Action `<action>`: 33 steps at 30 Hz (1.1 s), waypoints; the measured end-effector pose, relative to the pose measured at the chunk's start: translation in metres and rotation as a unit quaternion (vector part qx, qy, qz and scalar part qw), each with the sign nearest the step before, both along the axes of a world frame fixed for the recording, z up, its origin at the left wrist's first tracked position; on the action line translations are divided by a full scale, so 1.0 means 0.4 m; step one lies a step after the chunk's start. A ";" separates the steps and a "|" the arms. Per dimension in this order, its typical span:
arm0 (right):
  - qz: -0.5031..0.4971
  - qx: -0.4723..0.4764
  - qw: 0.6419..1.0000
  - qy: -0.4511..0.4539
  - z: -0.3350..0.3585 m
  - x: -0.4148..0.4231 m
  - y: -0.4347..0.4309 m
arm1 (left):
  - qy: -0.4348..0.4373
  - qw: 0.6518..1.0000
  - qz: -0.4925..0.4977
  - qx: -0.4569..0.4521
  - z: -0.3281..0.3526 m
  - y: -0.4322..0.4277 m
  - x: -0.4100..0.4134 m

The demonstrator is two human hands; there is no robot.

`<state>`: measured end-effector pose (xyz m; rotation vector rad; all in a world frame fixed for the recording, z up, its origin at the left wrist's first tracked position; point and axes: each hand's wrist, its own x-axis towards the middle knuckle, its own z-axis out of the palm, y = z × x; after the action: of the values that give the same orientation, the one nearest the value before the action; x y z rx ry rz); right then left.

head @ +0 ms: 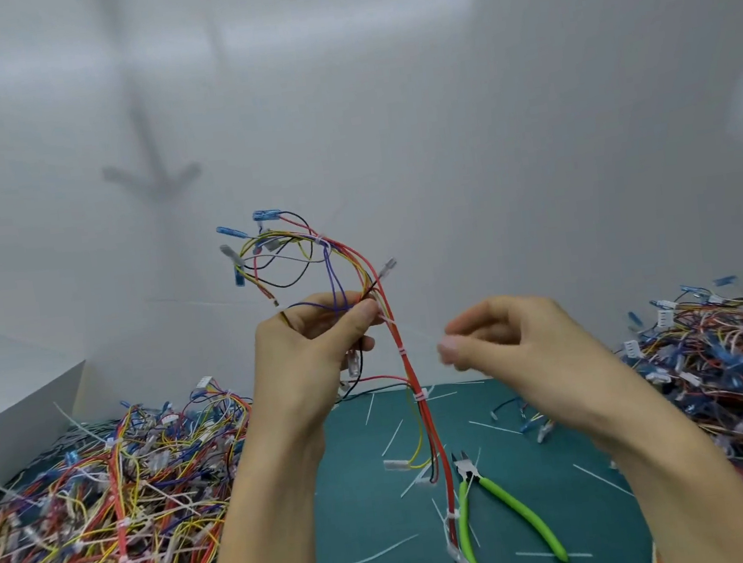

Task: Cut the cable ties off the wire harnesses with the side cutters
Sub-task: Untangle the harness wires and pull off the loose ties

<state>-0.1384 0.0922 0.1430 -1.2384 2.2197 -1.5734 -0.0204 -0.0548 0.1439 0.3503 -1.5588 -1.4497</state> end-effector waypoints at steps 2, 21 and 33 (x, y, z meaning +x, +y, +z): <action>0.080 0.010 0.997 -0.019 -0.003 0.013 -0.005 | 0.003 1.000 -0.006 0.009 0.000 0.003 -0.003; 0.054 -0.228 0.964 -0.129 0.001 0.033 -0.027 | -0.052 0.982 -0.148 0.104 -0.006 -0.007 -0.032; 0.027 -0.276 0.945 -0.175 0.003 0.020 -0.019 | -0.252 0.967 0.015 -0.037 -0.032 -0.030 -0.020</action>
<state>-0.1303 0.0844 0.1441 -1.0029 1.5649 -2.2758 -0.0283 -0.0666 0.1311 0.7379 -1.9927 -1.3370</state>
